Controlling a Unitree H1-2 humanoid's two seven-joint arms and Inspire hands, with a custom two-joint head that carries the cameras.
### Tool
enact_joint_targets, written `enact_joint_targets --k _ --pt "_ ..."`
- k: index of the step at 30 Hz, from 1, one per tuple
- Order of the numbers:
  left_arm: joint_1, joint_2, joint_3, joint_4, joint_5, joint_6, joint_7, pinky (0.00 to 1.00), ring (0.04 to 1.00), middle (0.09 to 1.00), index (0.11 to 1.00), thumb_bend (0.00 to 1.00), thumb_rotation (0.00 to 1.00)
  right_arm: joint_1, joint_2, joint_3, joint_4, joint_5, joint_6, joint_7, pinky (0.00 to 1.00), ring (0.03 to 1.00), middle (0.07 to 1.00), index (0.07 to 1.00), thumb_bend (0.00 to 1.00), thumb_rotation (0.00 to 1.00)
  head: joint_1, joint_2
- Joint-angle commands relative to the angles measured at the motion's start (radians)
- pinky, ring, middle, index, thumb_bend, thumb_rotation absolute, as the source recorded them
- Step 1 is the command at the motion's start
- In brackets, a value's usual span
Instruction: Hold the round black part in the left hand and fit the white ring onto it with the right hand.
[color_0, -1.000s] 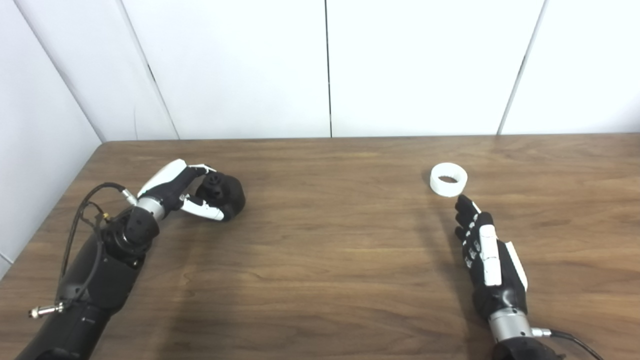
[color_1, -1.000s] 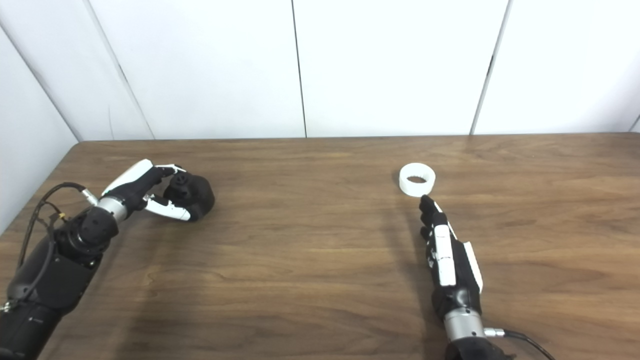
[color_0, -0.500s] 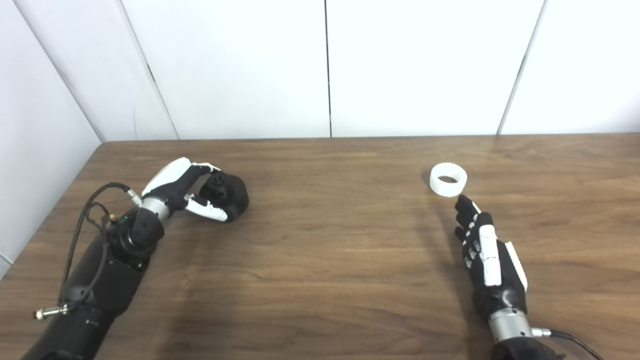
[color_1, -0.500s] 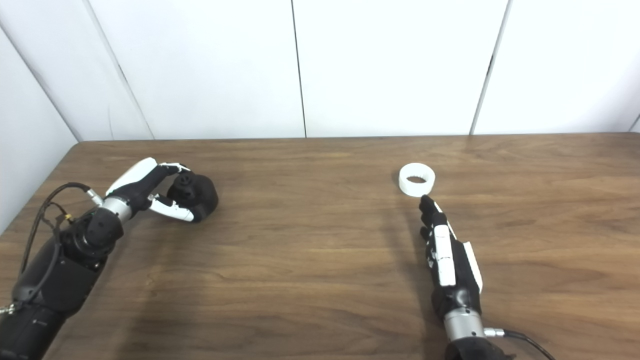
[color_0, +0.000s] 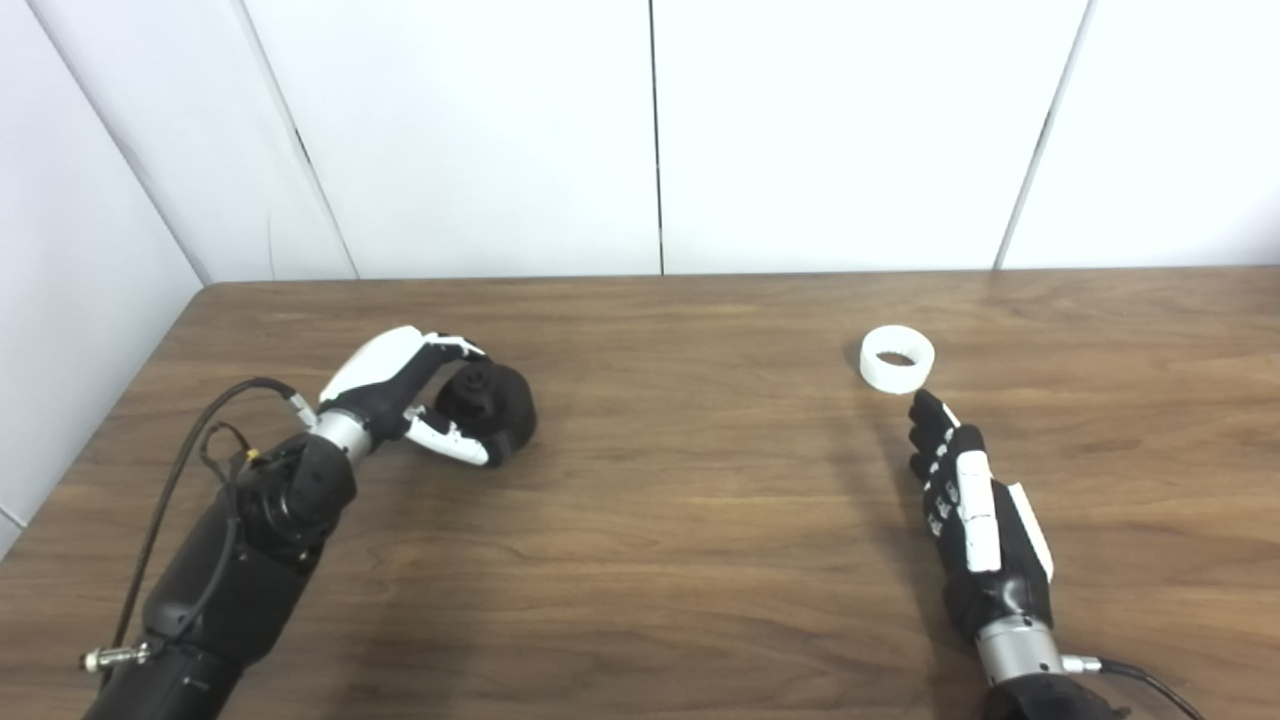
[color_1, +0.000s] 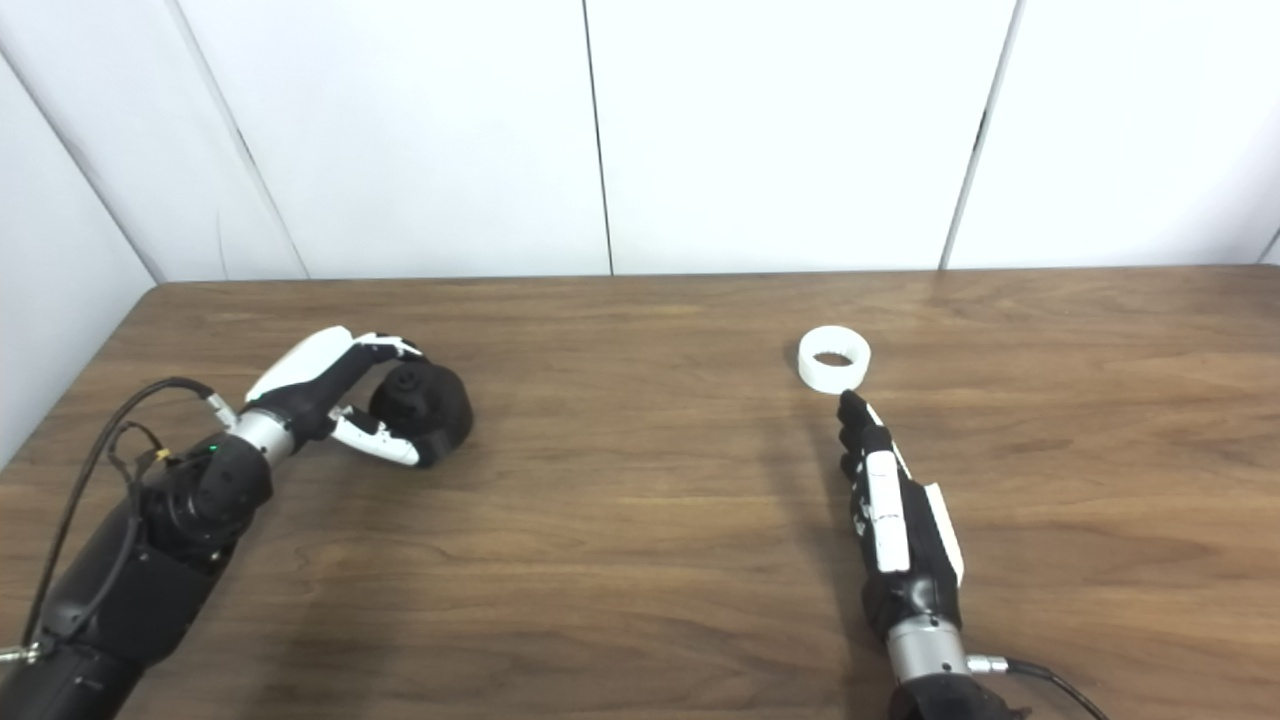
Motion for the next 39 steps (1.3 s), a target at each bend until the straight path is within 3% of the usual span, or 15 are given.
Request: enact_joint_targets --k 1,11,20,39 --pt "-0.023 0.008 0.003 -0.053 0.017 0.002 0.001 0.96 0.994 0.916 0.720 0.90 0.24 -0.009 -0.006 0.007 -0.036 -0.005 -0.012 0.011 1.00 0.981 0.956 0.931 0.58 1.00 0.001 0.001" --pt "0.014 -0.026 -0.041 -0.158 0.053 0.025 -0.044 0.90 0.990 0.915 0.713 0.91 0.25 -0.011 -0.002 0.012 -0.042 -0.012 -0.004 0.007 1.00 0.983 0.959 0.934 0.57 1.00 -0.009 0.005" --pt "0.052 -0.054 -0.108 -0.272 0.093 0.034 -0.113 0.94 1.000 0.926 0.711 0.91 0.27 -0.009 0.004 0.016 -0.047 -0.027 0.000 0.002 0.99 0.983 0.957 0.936 0.57 1.00 -0.022 0.010" --pt "0.159 -0.147 -0.231 -0.372 0.155 -0.102 -0.115 0.98 0.999 0.919 0.701 0.92 0.30 0.004 0.010 0.027 -0.064 -0.031 0.008 0.005 1.00 0.991 0.963 0.944 0.60 1.00 -0.045 0.019"
